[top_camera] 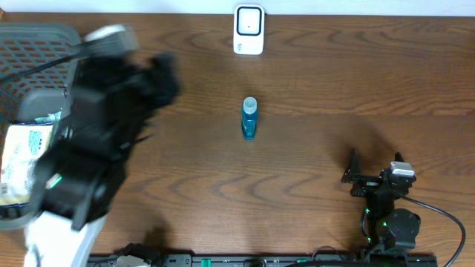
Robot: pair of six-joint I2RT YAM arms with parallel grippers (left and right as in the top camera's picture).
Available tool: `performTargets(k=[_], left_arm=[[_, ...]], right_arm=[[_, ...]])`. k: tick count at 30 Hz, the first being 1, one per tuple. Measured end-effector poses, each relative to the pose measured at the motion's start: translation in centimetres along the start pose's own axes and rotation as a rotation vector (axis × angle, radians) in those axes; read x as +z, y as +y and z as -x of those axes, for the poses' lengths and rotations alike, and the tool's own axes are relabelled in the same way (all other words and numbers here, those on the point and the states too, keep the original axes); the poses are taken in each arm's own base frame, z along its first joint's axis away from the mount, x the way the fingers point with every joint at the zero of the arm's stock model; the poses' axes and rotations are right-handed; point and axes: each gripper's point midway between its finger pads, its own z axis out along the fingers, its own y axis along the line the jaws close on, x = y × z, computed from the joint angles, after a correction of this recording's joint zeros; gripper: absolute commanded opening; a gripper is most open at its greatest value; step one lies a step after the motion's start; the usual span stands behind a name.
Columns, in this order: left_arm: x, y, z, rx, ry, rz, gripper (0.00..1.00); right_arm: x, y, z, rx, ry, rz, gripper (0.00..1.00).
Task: Scan the item barcode
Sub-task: 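Set the bottle upright in front of the scanner, release, then return the left gripper into the basket toward the white snack bag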
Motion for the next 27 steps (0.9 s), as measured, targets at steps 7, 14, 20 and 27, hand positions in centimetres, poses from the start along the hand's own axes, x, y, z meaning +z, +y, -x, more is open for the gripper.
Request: performTargets(k=[7,14,20,27], left_arm=[[-5.6,11.6,6.3,-0.125,-0.288,0.420,0.67],[-7.8,20.0,7.9,-0.211,-0.367,0.755,0.67],[-6.2,25.8,7.5,-0.285,-0.316,0.942,0.68],[-2.3,32.6,3.8,-0.363,-0.106,1.115,0.68]], right_arm=[[0.0,0.0,0.0,0.000,0.000,0.000,0.99],[0.0,0.0,0.0,0.000,0.000,0.000,0.99],[0.0,0.0,0.0,0.000,0.000,0.000,0.99],[0.0,0.0,0.0,0.000,0.000,0.000,0.99]])
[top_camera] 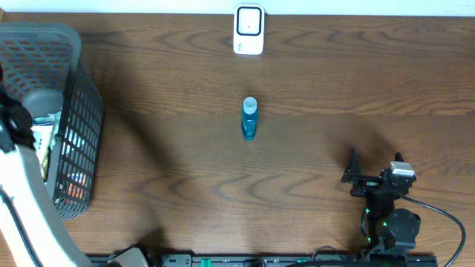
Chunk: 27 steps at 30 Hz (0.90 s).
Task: Scan the item barcode
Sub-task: 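Return the left gripper into the basket toward the white snack bag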
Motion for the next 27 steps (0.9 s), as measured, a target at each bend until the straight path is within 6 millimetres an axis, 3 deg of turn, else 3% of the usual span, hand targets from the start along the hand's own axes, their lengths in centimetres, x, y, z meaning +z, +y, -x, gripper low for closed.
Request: performTargets(k=[5,12,21,27], left_arm=[[4.8,0.7,-3.3,0.020,0.165,0.099,0.68],[9.7,2.3,-8.1,0.015,0.392,0.202,0.67],[12.1,3.0,-13.3,0.024,0.601,0.287,0.67],[12.4,3.7,-15.4,0.003,0.673,0.355,0.66]], right_arm=[[0.0,0.0,0.0,0.000,0.000,0.000,0.99],[0.0,0.0,0.0,0.000,0.000,0.000,0.99],[0.0,0.0,0.0,0.000,0.000,0.000,0.99],[0.0,0.0,0.0,0.000,0.000,0.000,0.99]])
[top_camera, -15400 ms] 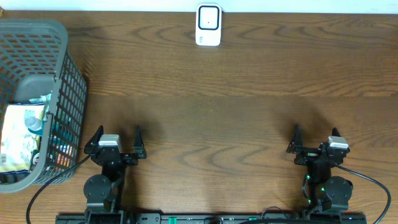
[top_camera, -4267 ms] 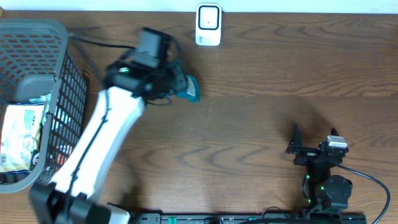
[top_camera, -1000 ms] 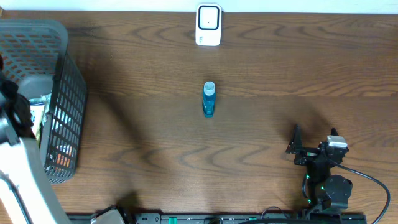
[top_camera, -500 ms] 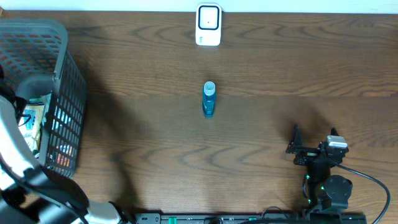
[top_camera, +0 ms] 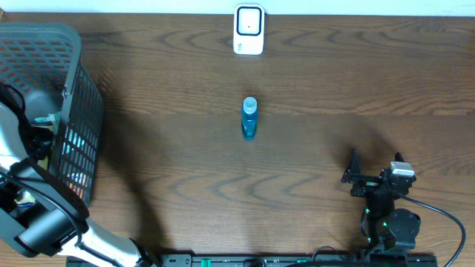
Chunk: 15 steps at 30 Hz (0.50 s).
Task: Scan the item barcode
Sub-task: 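Return the left gripper into the basket toward the white snack bag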
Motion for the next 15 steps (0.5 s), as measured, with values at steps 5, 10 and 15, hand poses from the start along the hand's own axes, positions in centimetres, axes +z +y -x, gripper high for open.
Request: performTargets(k=[5,10,15], left_arm=[[0.4,0.4,-0.5,-0.042,0.026,0.028,0.66],[0.9,1.0,-0.5,-0.099,0.011,0.061,0.66],[1.5,1.9,-0.5,-0.145,-0.015,0.107,0.65]], right_arm=[[0.0,0.0,0.0,0.000,0.000,0.000,0.99],[0.0,0.0,0.0,0.000,0.000,0.000,0.99],[0.0,0.0,0.0,0.000,0.000,0.000,0.99]])
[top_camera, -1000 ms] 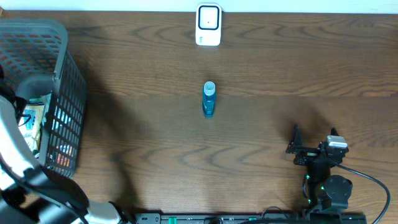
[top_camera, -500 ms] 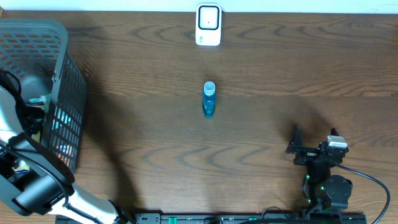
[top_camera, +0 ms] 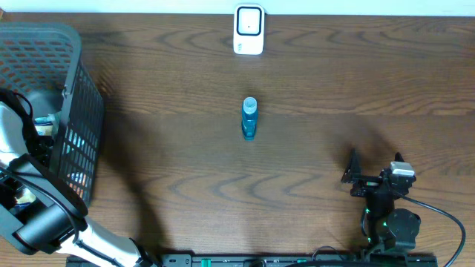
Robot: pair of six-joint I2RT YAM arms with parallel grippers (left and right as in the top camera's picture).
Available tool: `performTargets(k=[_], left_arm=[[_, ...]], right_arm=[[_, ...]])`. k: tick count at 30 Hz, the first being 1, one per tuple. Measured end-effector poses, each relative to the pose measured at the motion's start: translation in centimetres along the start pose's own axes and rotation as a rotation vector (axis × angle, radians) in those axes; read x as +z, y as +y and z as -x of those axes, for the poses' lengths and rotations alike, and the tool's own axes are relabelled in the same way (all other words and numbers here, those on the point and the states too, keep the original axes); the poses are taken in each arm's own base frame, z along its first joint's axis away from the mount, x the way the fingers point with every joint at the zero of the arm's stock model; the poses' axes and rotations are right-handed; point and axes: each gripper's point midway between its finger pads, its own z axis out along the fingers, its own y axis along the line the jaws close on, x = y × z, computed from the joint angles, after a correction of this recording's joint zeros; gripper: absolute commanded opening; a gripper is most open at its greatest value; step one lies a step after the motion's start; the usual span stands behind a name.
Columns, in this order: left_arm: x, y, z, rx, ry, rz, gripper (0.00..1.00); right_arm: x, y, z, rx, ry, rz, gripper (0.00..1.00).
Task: Scan the item barcode
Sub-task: 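Return the left gripper into the basket toward the white snack bag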
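A white barcode scanner [top_camera: 249,30] stands at the table's far edge, in the middle. A small blue bottle [top_camera: 249,119] with a pale cap lies at the table's centre. My left arm [top_camera: 30,215] reaches from the lower left into a grey mesh basket [top_camera: 78,111]. Its gripper is down among the packaged items [top_camera: 46,121] there, with the fingers hidden. My right gripper [top_camera: 350,167] rests low at the right front, far from the bottle, its fingers together and nothing in them.
The basket fills the left edge of the table and holds several packages behind its mesh wall. The right arm's base and cable [top_camera: 438,215] sit at the front right corner. A black rail [top_camera: 260,260] runs along the front edge.
My left arm has shifted only slightly inside the basket. The bottle, the scanner and the right arm are where they were.
My left arm was first a large blur over the basket's right side. Then it stood at the far left edge above the basket. By the last earlier moment it reached down into the basket, where it stays now. Bottle, scanner and right arm never moved.
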Motion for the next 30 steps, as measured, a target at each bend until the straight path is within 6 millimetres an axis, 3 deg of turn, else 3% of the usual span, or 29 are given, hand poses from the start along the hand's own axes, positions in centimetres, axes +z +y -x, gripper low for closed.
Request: performTargets(k=[10,21,24,30], left_arm=[[0.3,0.1,0.3,-0.037,-0.024,0.009,0.66],[3.6,0.8,-1.3,-0.055,-0.015,0.046,0.64],[3.9,0.8,-1.4,-0.065,-0.018,0.047,0.45],[4.0,0.8,-1.2,-0.064,-0.027,0.048,0.22]], right_arm=[[0.0,0.0,0.0,0.000,0.000,0.000,0.99],[0.0,0.0,0.0,0.000,0.000,0.000,0.99],[0.0,0.0,0.0,0.000,0.000,0.000,0.99],[0.0,0.0,0.0,0.000,0.000,0.000,0.99]])
